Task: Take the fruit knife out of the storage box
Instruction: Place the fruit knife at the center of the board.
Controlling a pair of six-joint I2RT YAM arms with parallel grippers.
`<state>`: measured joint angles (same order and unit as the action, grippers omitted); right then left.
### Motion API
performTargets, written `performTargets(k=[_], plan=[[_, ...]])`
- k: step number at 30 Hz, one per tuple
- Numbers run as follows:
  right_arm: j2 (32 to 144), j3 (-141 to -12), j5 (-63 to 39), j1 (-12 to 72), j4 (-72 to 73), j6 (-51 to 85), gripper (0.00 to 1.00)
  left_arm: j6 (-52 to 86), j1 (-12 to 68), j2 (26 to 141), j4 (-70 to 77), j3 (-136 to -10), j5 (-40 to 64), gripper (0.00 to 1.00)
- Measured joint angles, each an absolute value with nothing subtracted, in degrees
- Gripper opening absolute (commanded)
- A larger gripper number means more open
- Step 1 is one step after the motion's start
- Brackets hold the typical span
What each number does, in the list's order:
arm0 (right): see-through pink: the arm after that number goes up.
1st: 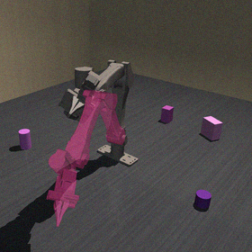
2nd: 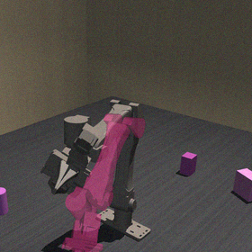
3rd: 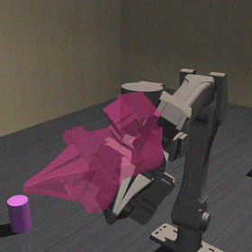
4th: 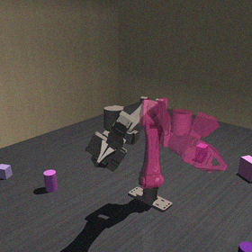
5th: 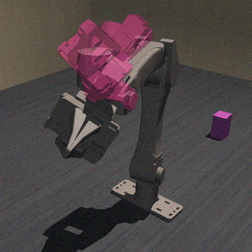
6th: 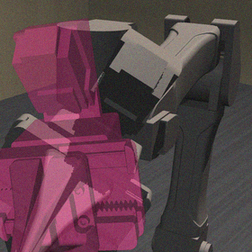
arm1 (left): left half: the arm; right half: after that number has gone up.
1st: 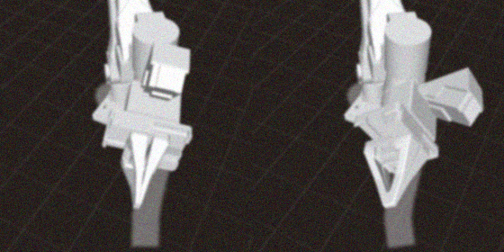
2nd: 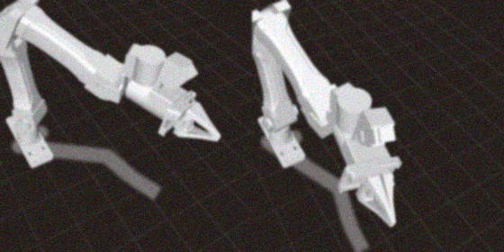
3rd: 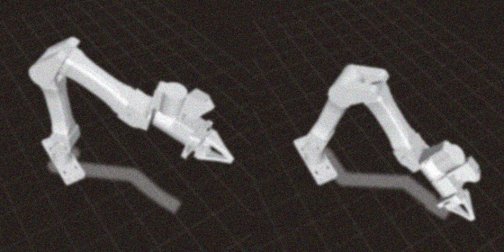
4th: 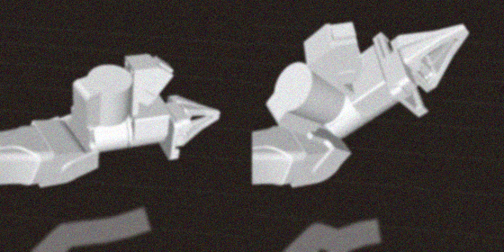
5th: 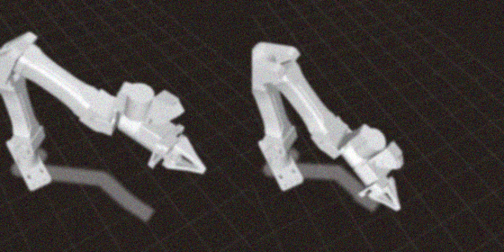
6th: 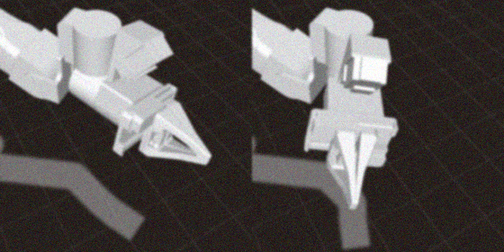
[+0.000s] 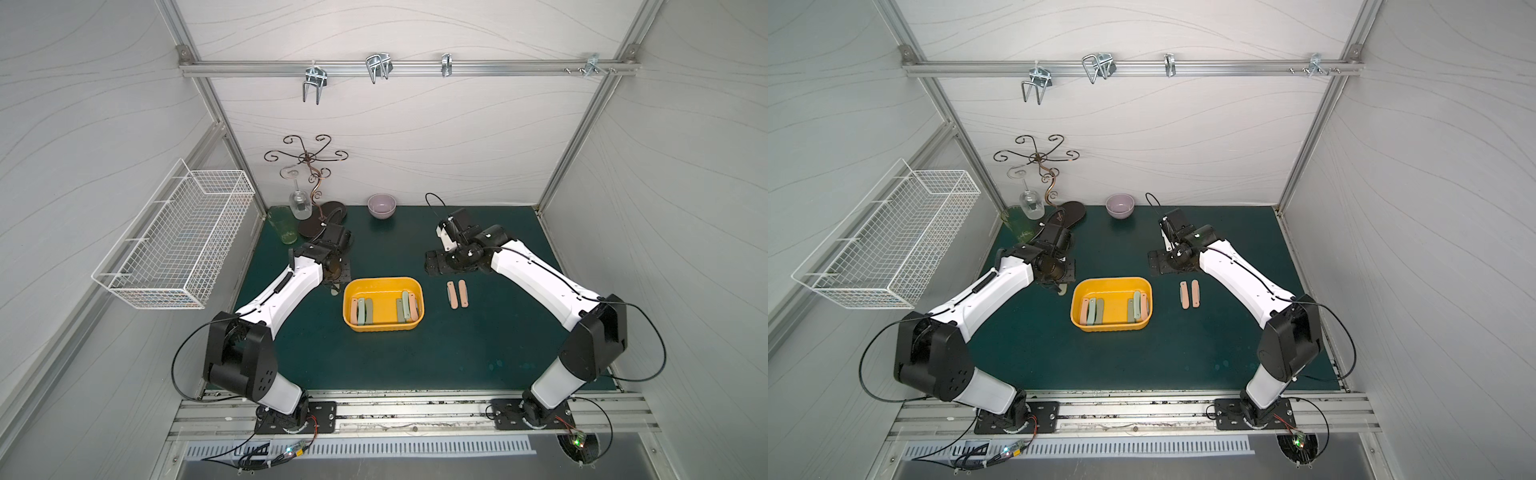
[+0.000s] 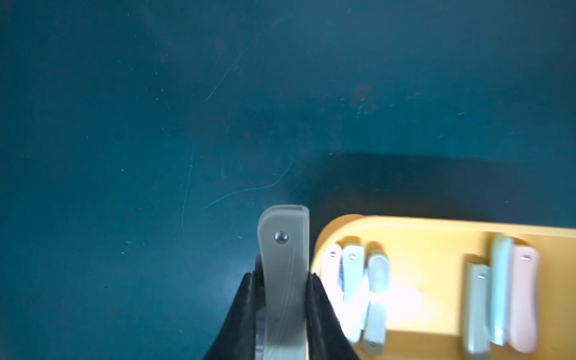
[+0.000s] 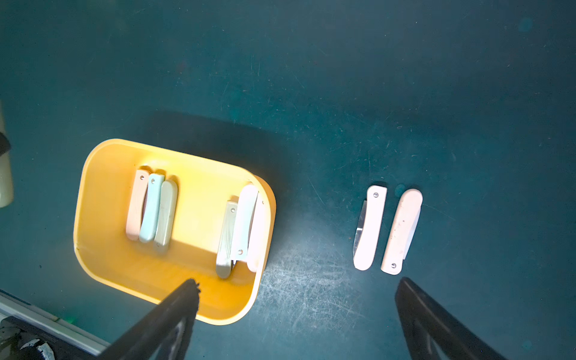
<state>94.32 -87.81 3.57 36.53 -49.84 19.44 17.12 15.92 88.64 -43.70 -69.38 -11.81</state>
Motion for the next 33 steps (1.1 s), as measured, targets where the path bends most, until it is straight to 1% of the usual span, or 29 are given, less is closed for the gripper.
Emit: performTargets(k=[7, 14, 20, 29, 31, 33], plan=[[95.35, -87.83, 3.57, 36.53, -49.84, 19.44, 0.99, 14.41, 11.64, 95.13, -42.19, -69.06, -11.97, 0.08], [96.40, -88.25, 3.70, 36.97, -49.91, 19.46, 0.99, 12.60, 11.07, 103.98, -41.23, -71.13, -9.78, 0.08], [96.64, -88.25, 3.86, 37.54, -50.02, 19.59, 0.99, 11.53, 11.07, 106.91, -40.86, -71.57, -7.97, 0.08], [97.12, -88.53, 4.05, 38.48, -50.13, 19.75, 0.99, 10.98, 11.07, 106.87, -40.10, -69.69, -7.88, 0.09], [97.51, -88.99, 4.10, 38.72, -50.15, 19.90, 0.99, 10.90, 11.07, 106.87, -40.18, -69.28, -7.88, 0.11], [97.78, -89.23, 4.16, 38.98, -50.17, 19.94, 0.99, 10.83, 11.07, 106.87, -40.12, -69.28, -7.88, 0.17]])
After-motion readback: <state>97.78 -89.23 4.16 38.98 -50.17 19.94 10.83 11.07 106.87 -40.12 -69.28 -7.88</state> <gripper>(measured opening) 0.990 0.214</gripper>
